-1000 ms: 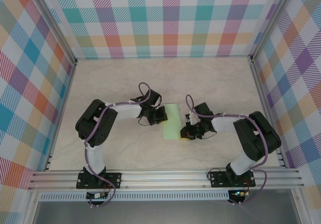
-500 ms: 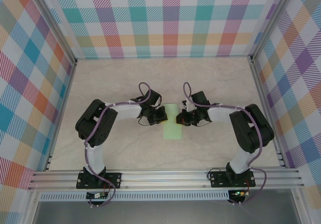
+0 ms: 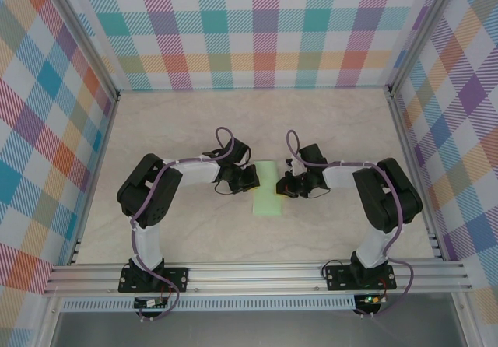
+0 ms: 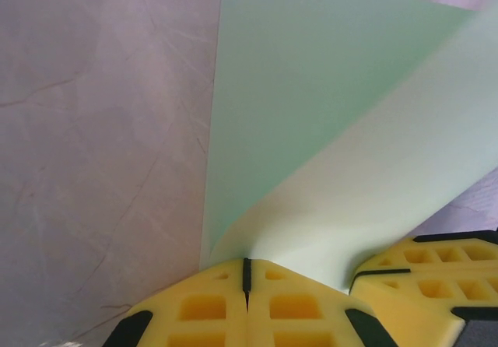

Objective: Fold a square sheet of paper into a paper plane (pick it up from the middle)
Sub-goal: Fold the square sheet of paper in half at the center of the table.

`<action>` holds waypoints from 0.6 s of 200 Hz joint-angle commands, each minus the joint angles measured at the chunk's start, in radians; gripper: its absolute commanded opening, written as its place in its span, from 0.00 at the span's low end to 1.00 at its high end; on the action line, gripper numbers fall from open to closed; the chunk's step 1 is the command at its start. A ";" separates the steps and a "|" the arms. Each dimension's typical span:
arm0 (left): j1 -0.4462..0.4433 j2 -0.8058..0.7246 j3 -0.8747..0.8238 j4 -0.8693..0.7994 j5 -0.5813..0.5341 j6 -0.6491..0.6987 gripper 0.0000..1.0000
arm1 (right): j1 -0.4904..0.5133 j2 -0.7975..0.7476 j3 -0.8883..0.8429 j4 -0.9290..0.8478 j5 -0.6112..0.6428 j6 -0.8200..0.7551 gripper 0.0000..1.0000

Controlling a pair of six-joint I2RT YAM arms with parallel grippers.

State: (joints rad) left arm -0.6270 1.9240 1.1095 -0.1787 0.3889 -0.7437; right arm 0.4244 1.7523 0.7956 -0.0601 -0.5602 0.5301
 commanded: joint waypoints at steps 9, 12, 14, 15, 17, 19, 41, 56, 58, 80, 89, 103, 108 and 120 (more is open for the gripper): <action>-0.011 0.046 -0.034 -0.152 -0.077 0.014 0.00 | -0.023 -0.030 0.060 0.001 -0.042 -0.011 0.00; -0.011 0.045 -0.036 -0.152 -0.077 0.014 0.00 | -0.025 -0.028 0.062 0.002 -0.041 -0.011 0.00; -0.011 0.045 -0.036 -0.152 -0.077 0.015 0.00 | -0.027 -0.025 0.063 0.004 -0.041 -0.011 0.00; -0.011 0.046 -0.036 -0.152 -0.077 0.015 0.00 | -0.028 -0.024 0.064 0.004 -0.041 -0.010 0.00; -0.011 0.045 -0.037 -0.151 -0.078 0.015 0.00 | -0.028 -0.022 0.067 0.005 -0.041 -0.009 0.00; -0.011 0.045 -0.037 -0.151 -0.078 0.015 0.00 | -0.030 -0.020 0.069 0.007 -0.042 -0.009 0.00; -0.011 0.044 -0.043 -0.147 -0.079 0.014 0.00 | -0.033 0.021 0.089 0.006 -0.046 -0.016 0.00; -0.011 0.046 -0.043 -0.147 -0.079 0.014 0.00 | -0.034 0.045 0.090 0.008 -0.022 -0.021 0.00; -0.011 0.046 -0.043 -0.147 -0.078 0.014 0.00 | -0.035 0.047 0.090 0.007 -0.018 -0.021 0.00; -0.011 0.044 -0.046 -0.144 -0.079 0.012 0.00 | -0.035 0.080 0.082 0.007 0.002 -0.027 0.00; -0.011 0.043 -0.045 -0.147 -0.081 0.014 0.00 | -0.035 0.090 0.079 0.006 0.013 -0.032 0.00; -0.011 0.042 -0.043 -0.148 -0.082 0.014 0.00 | -0.035 0.106 0.078 -0.002 0.026 -0.039 0.00; -0.011 0.044 -0.043 -0.148 -0.083 0.014 0.00 | -0.036 0.109 0.079 -0.007 0.028 -0.041 0.00; -0.011 0.042 -0.043 -0.149 -0.085 0.012 0.00 | -0.036 0.099 0.083 -0.015 0.024 -0.041 0.00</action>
State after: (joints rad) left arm -0.6270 1.9240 1.1091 -0.1802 0.3882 -0.7433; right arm 0.3901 1.8378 0.8749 -0.0471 -0.5610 0.5220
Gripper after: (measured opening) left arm 0.045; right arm 0.043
